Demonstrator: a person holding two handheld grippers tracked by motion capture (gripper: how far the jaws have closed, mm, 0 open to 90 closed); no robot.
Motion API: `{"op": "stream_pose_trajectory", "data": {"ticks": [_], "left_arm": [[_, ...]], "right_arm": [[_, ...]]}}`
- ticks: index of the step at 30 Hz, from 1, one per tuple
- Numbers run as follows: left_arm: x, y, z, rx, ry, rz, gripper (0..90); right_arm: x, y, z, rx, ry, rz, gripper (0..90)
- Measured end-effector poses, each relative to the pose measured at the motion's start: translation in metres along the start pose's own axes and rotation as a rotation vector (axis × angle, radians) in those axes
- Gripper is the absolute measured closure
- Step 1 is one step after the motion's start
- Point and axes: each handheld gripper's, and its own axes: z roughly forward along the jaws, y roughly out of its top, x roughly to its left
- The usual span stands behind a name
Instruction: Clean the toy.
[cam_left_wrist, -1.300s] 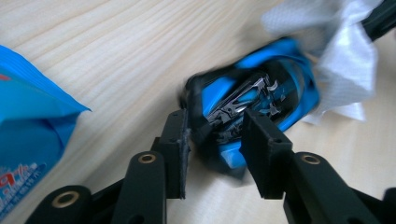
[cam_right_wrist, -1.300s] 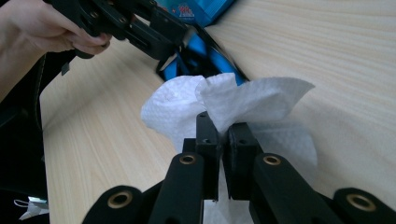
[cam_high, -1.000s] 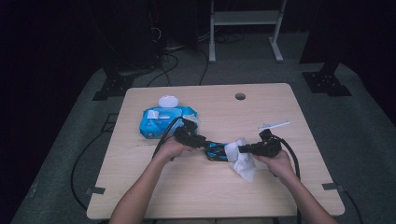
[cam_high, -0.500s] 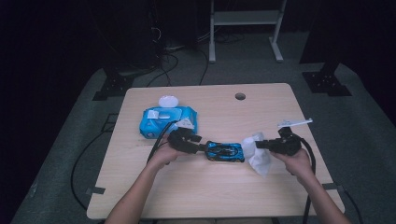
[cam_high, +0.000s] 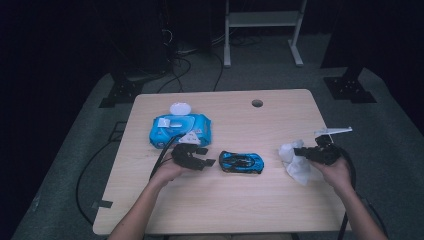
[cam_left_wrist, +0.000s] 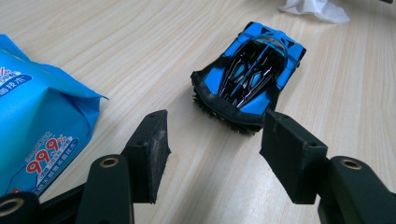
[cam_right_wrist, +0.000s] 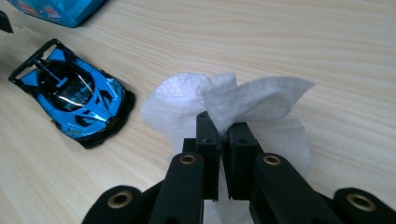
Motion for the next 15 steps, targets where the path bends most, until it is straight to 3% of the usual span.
{"op": "stream_pose_trajectory", "data": {"ticks": [3,4,6,7,11,15], "left_arm": [[0.001,-0.003,0.000,0.007,0.005,0.005,38.7],[0.001,-0.004,0.000,0.006,0.007,0.004,38.3],[0.000,-0.006,0.000,0.003,0.010,0.004,37.1],[-0.001,-0.007,0.000,0.007,0.011,0.005,36.3],[-0.002,-0.011,-0.002,0.011,0.016,0.014,32.2],[-0.004,-0.013,-0.003,0.023,0.028,0.028,28.9]], "right_arm": [[-0.003,-0.003,0.007,0.011,0.000,0.002,83.9],[-0.004,-0.003,0.009,0.016,-0.004,0.002,79.9],[-0.006,-0.004,0.011,0.018,-0.020,0.004,63.7],[-0.007,-0.004,0.011,0.009,-0.030,0.005,61.8],[-0.005,-0.006,0.005,-0.017,0.002,-0.002,49.1],[-0.001,-0.008,-0.004,-0.048,0.012,-0.034,45.6]]}}
